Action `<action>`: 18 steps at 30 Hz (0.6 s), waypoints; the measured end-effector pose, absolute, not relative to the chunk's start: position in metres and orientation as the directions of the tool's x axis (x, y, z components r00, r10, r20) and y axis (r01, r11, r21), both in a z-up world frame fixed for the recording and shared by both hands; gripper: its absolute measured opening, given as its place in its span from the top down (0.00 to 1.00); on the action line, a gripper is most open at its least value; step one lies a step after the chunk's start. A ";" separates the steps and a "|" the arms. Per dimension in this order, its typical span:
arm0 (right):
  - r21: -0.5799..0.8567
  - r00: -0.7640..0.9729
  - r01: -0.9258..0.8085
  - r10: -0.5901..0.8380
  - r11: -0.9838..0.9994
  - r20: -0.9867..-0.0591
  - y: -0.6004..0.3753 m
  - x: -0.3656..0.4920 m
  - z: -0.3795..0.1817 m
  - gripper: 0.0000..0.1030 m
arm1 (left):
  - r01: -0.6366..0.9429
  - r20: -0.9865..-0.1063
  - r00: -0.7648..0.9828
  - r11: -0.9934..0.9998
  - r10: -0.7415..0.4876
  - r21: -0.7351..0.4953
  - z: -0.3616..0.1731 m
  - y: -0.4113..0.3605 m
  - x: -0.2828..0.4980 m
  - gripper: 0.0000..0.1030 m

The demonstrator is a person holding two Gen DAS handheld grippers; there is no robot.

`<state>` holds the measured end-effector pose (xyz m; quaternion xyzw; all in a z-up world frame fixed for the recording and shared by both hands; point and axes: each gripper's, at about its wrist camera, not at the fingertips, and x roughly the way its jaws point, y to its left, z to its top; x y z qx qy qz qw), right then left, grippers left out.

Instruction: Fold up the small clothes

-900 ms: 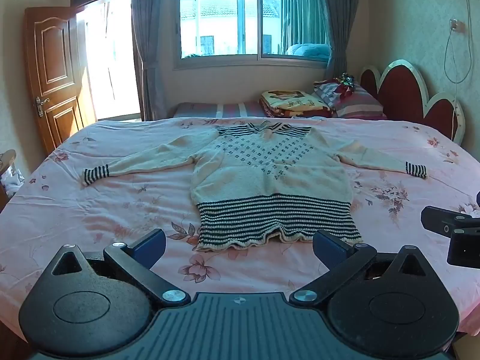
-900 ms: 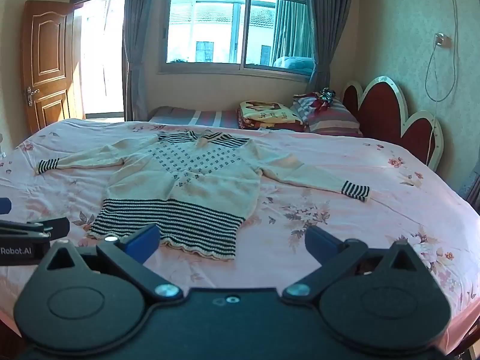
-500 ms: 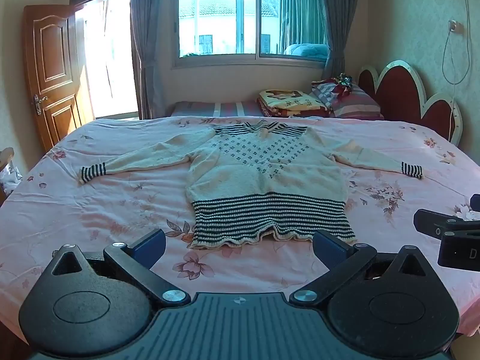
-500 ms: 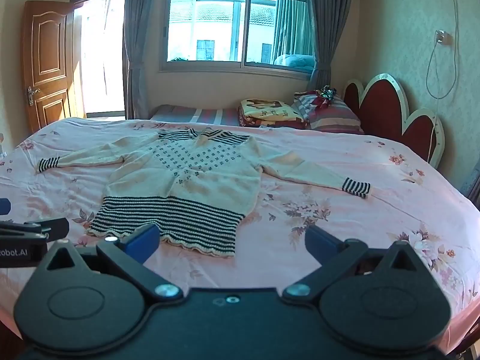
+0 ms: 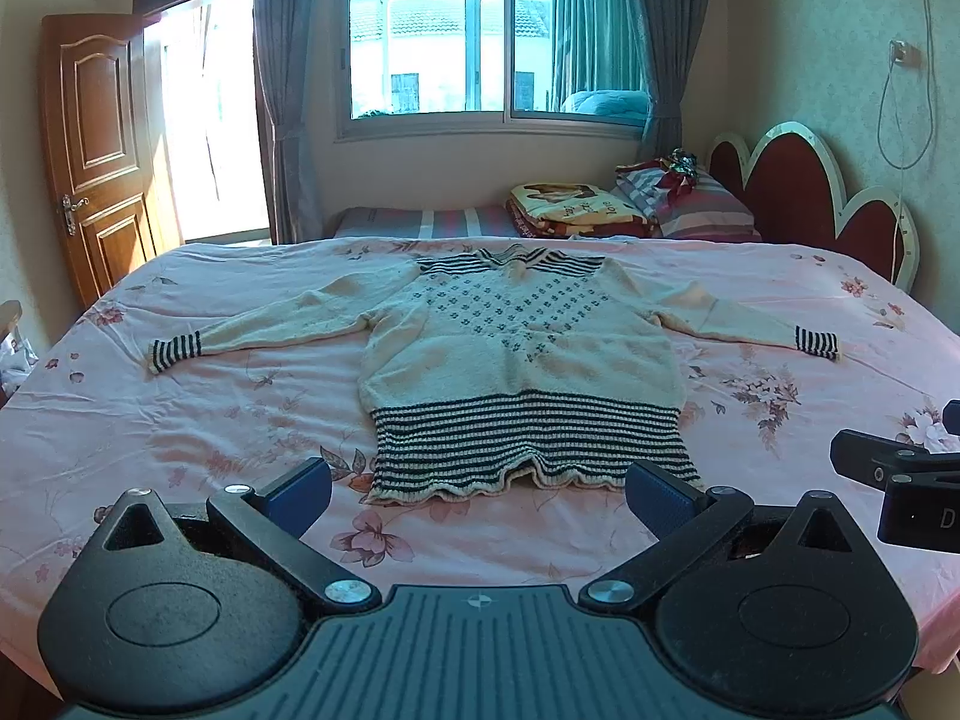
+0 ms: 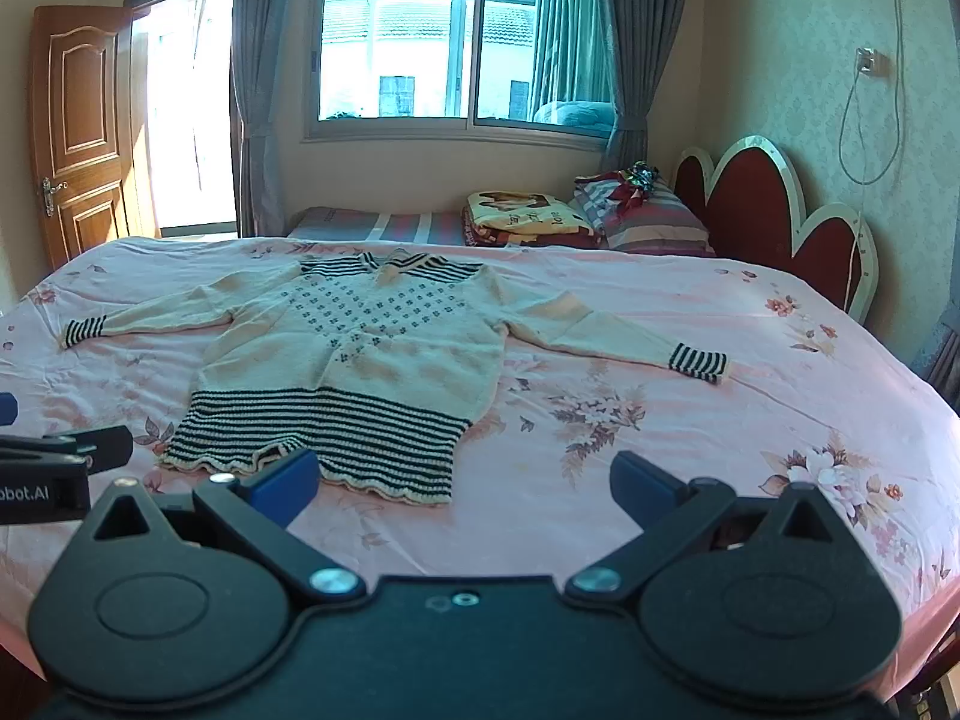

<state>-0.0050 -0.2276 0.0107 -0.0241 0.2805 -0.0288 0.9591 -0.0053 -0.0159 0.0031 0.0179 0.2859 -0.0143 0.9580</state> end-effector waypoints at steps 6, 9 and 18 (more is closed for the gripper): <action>-0.060 0.841 0.039 -0.065 0.997 -0.537 -0.227 -0.005 0.011 0.01 | 0.034 -0.547 0.837 0.999 -0.013 0.028 0.003 -0.016 -0.005 0.00; -0.062 0.840 0.040 -0.067 0.997 -0.538 -0.224 -0.004 0.011 0.01 | 0.030 -0.547 0.837 0.999 -0.010 0.028 0.003 -0.016 -0.004 0.00; -0.062 0.841 0.037 -0.064 0.997 -0.538 -0.222 -0.003 0.011 0.01 | 0.027 -0.546 0.838 0.999 -0.009 0.025 0.003 -0.014 -0.005 0.00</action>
